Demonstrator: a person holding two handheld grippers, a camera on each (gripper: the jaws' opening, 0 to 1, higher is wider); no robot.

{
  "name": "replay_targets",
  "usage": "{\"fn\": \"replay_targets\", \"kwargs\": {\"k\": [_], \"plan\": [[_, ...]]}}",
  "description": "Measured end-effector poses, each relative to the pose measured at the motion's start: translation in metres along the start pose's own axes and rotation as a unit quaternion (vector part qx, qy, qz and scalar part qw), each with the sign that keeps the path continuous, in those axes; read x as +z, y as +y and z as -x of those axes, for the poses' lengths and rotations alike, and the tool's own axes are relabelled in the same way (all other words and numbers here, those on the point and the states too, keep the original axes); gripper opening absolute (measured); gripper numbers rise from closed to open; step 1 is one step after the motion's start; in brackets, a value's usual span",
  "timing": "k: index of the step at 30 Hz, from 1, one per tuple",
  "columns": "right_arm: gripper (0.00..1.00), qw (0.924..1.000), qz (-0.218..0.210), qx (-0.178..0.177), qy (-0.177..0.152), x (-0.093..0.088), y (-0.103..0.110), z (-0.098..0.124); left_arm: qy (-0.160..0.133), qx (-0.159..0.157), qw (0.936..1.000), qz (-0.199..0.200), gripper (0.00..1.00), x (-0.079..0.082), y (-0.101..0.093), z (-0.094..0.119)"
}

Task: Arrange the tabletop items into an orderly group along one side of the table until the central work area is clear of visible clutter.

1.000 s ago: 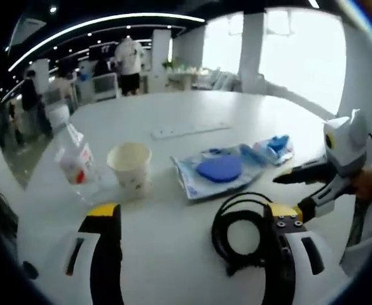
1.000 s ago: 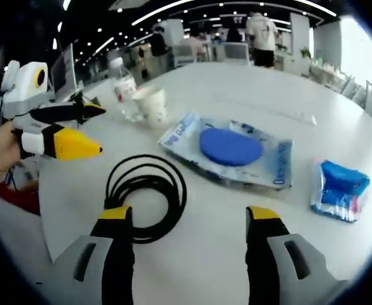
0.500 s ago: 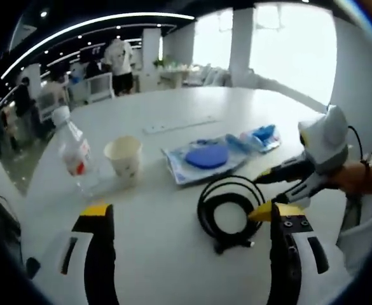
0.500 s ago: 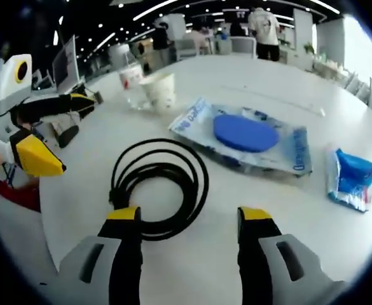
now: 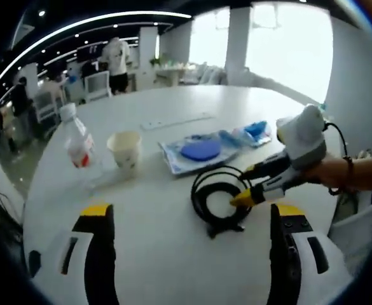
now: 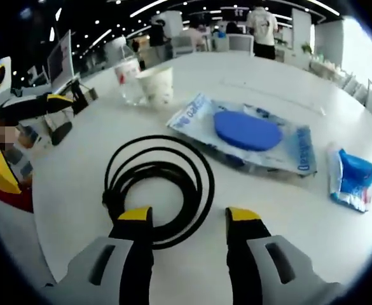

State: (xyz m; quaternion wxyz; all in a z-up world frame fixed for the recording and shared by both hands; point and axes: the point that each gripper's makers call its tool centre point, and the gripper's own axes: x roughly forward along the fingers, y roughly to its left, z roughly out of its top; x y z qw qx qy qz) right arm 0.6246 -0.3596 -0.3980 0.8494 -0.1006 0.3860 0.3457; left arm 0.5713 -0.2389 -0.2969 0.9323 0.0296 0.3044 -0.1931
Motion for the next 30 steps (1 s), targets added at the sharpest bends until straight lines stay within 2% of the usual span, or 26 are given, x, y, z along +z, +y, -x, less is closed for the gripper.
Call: {"fn": "replay_targets", "kwargs": {"k": [4,8,12,15,17,21,25,27,28,30], "plan": [[0.38,0.9999,-0.005,-0.01,0.003,0.001,-0.001,-0.001,0.0,-0.003,1.0,-0.004,0.98,-0.002,-0.002,0.008],[0.27,0.9999,-0.013,-0.005,0.007,0.001,0.004,-0.002,0.004,-0.003,1.0,-0.002,0.97,-0.004,-0.002,0.013],[0.24,0.9994,-0.022,-0.025,0.014,0.001,0.001,-0.003,0.001,0.002,1.0,0.0,0.96,-0.003,0.005,0.016],[0.18,0.9978,-0.04,-0.048,0.02,0.001,-0.007,-0.004,-0.008,0.012,0.9999,-0.004,0.96,0.0,0.011,0.019],[0.11,0.9975,-0.05,-0.044,0.025,0.001,-0.006,-0.006,-0.008,0.018,0.9998,-0.009,0.95,0.0,0.014,0.02],[0.09,0.9963,-0.064,-0.047,0.034,0.0,-0.007,-0.006,-0.003,0.018,0.9998,-0.004,0.94,-0.004,0.015,0.021],[0.07,0.9932,-0.101,-0.047,0.034,-0.001,-0.009,-0.007,0.003,0.019,0.9998,-0.003,0.94,-0.008,0.014,0.021],[0.05,0.9885,-0.146,-0.035,0.019,0.004,-0.007,-0.007,0.002,0.021,0.9998,-0.006,0.94,-0.007,0.014,0.021],[0.05,0.99,-0.136,-0.026,0.029,0.002,-0.008,-0.005,0.002,0.02,0.9998,-0.008,0.93,-0.007,0.015,0.021],[0.05,0.99,-0.134,-0.033,0.028,0.002,-0.012,-0.001,0.0,0.02,0.9998,-0.008,0.94,-0.006,0.015,0.022]]}}
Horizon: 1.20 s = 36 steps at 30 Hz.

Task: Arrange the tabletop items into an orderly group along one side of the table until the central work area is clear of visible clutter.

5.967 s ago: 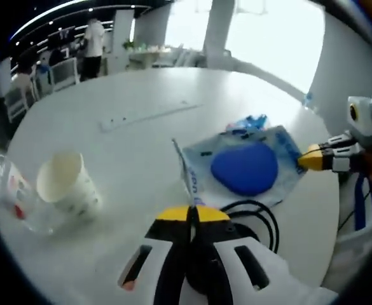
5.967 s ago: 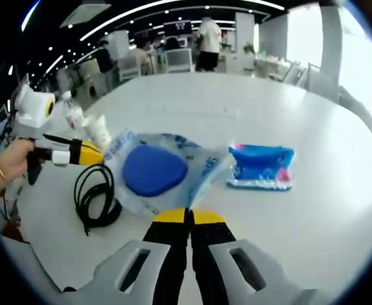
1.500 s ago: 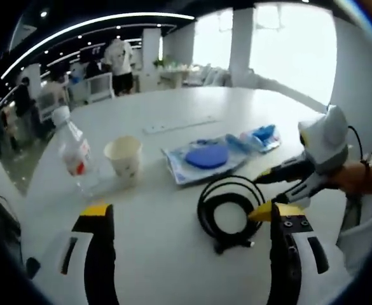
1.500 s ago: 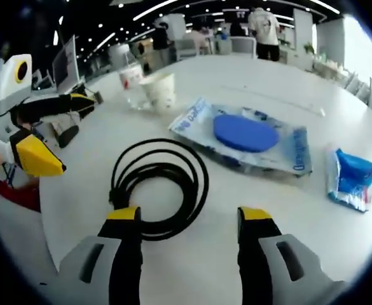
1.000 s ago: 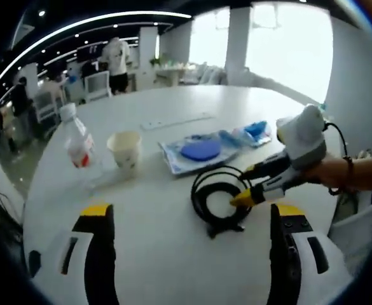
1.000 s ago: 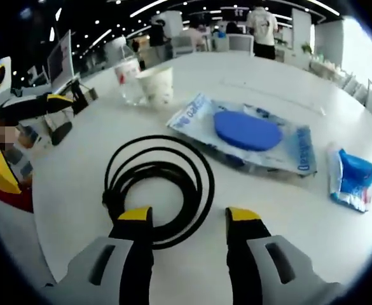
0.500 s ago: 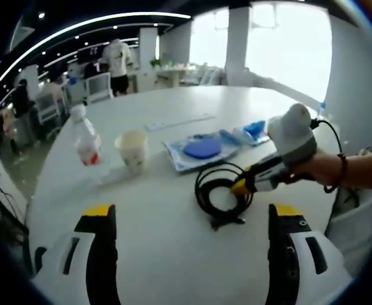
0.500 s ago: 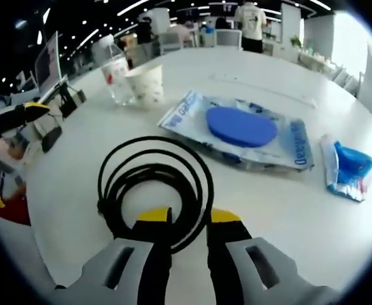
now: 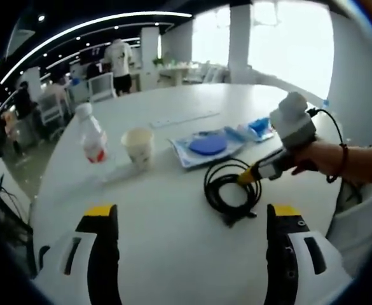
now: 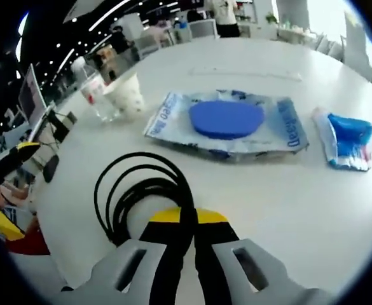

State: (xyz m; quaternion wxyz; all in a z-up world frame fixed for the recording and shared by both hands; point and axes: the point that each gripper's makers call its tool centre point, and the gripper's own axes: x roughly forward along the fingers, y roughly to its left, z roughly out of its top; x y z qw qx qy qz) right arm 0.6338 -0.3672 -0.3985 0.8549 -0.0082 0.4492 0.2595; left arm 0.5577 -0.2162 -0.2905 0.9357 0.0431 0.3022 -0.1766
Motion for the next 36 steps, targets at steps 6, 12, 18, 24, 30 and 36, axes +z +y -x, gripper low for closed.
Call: {"fn": "replay_targets", "kwargs": {"k": [6,12,18,24,30,36], "plan": [[0.04,0.9991,-0.035,0.025,-0.003,0.002,0.001,0.013,0.004,-0.004,1.0,0.005,0.93,-0.003,-0.001,0.0],[0.03,0.9986,-0.036,0.038,-0.008,0.009,-0.005,0.033,-0.001,-0.005,1.0,0.003,0.93,-0.001,-0.003,0.002],[0.01,0.9977,-0.043,0.049,-0.02,0.02,-0.016,0.058,0.0,-0.007,1.0,0.001,0.93,-0.001,-0.005,0.003],[0.01,0.9982,-0.035,0.043,-0.022,0.021,-0.032,0.075,0.0,-0.009,1.0,-0.002,0.92,-0.001,-0.006,0.003],[0.01,0.9952,-0.063,0.066,-0.035,0.027,-0.037,0.096,0.001,-0.009,1.0,-0.003,0.91,-0.001,-0.005,0.002],[0.01,0.995,-0.064,0.062,-0.044,0.032,-0.048,0.111,0.002,-0.013,0.9999,-0.005,0.91,-0.001,-0.006,0.001]]}}
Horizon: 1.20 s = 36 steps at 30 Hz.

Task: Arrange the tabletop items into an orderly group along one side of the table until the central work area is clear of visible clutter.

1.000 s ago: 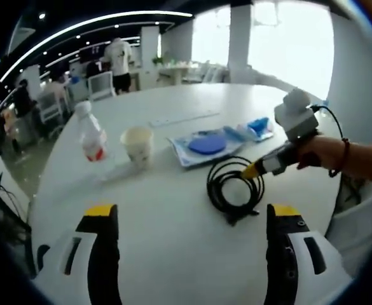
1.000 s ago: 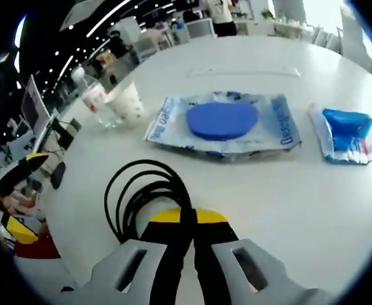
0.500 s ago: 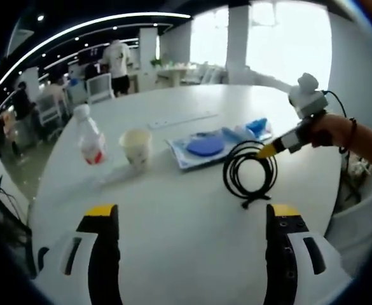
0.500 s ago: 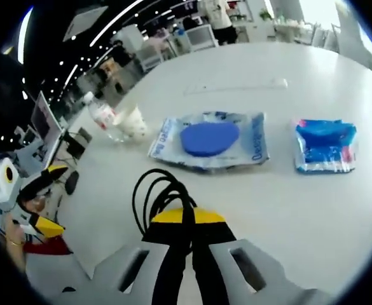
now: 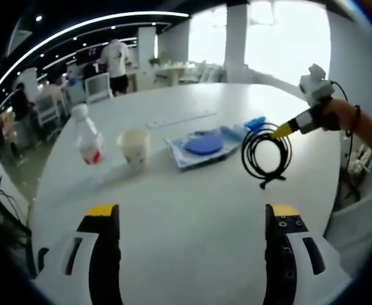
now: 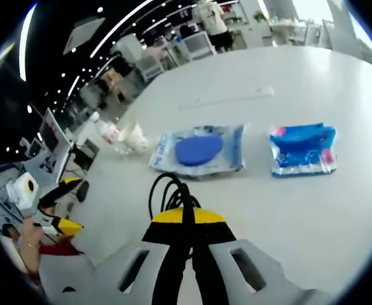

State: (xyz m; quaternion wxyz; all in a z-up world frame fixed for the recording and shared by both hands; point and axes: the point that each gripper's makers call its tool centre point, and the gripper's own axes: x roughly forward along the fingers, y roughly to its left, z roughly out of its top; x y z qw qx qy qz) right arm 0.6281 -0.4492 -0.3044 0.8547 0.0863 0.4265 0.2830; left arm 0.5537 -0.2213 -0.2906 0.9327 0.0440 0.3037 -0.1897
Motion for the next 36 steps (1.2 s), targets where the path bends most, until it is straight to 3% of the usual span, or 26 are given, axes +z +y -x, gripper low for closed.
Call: {"fn": "replay_targets", "kwargs": {"k": [15,22,28,36], "plan": [[0.01,0.9996,-0.009,-0.02,0.019,-0.003,-0.039,0.013,0.002,-0.005,1.0,-0.003,0.9,0.001,-0.003,0.0],[0.01,0.9981,0.004,-0.041,0.045,-0.009,-0.064,0.004,-0.004,-0.004,1.0,-0.003,0.9,0.004,-0.006,0.002],[0.02,0.9978,-0.005,-0.044,0.049,-0.009,-0.073,-0.006,-0.008,-0.007,0.9999,-0.001,0.9,0.005,-0.008,0.004],[0.02,0.9936,0.04,-0.082,0.067,-0.01,-0.094,-0.018,-0.011,-0.001,0.9999,0.005,0.9,0.003,-0.005,0.013]]}}
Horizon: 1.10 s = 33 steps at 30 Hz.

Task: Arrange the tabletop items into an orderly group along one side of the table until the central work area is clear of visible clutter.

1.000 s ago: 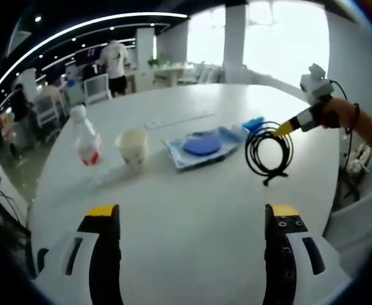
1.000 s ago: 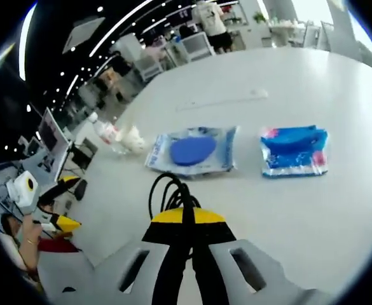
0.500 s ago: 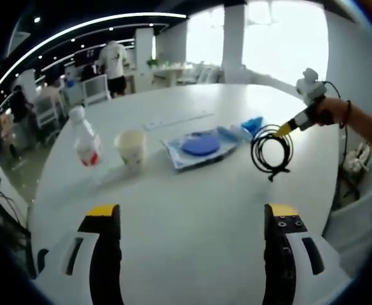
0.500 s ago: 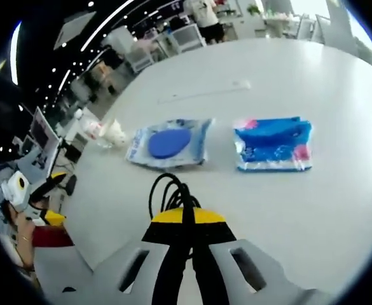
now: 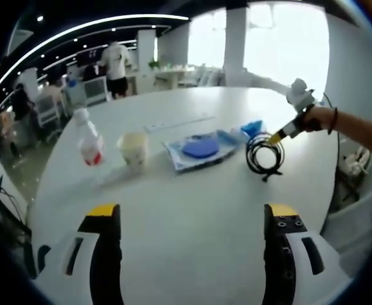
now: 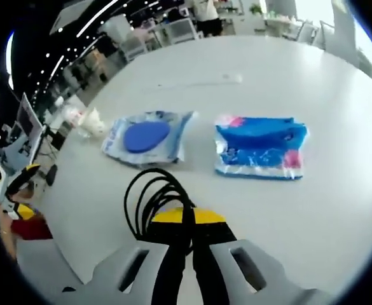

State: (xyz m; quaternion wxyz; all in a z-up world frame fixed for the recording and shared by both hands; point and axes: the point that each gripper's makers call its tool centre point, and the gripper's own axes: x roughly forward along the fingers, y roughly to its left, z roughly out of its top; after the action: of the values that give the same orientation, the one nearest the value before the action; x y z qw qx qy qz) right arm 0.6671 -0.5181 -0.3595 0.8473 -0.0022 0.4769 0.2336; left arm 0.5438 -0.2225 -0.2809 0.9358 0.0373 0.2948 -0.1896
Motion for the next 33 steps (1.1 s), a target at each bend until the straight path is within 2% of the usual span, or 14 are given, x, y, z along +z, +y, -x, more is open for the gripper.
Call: {"fn": "replay_targets", "kwargs": {"k": [9,12,16,25,28,33], "plan": [[0.02,0.9982,0.048,-0.032,0.014,-0.005,-0.013,-0.018,0.0,0.009,0.9999,0.013,0.9,-0.004,0.011,0.008],[0.03,0.9956,0.071,-0.059,0.017,-0.004,-0.02,-0.021,0.003,0.012,0.9998,0.014,0.9,-0.006,0.013,0.009],[0.03,0.9953,0.07,-0.064,0.02,-0.006,-0.023,-0.025,0.005,0.014,0.9998,0.016,0.9,-0.008,0.014,0.01],[0.09,0.988,0.129,-0.083,0.02,-0.006,-0.028,-0.031,0.004,0.016,0.9997,0.02,0.9,-0.011,0.016,0.013],[0.14,0.9876,0.132,-0.083,0.012,-0.003,-0.025,-0.028,0.007,0.016,0.9997,0.02,0.9,-0.012,0.016,0.013],[0.31,0.995,0.081,-0.055,-0.021,0.005,-0.012,-0.02,0.005,0.016,0.9996,0.022,0.9,-0.011,0.016,0.013]]}}
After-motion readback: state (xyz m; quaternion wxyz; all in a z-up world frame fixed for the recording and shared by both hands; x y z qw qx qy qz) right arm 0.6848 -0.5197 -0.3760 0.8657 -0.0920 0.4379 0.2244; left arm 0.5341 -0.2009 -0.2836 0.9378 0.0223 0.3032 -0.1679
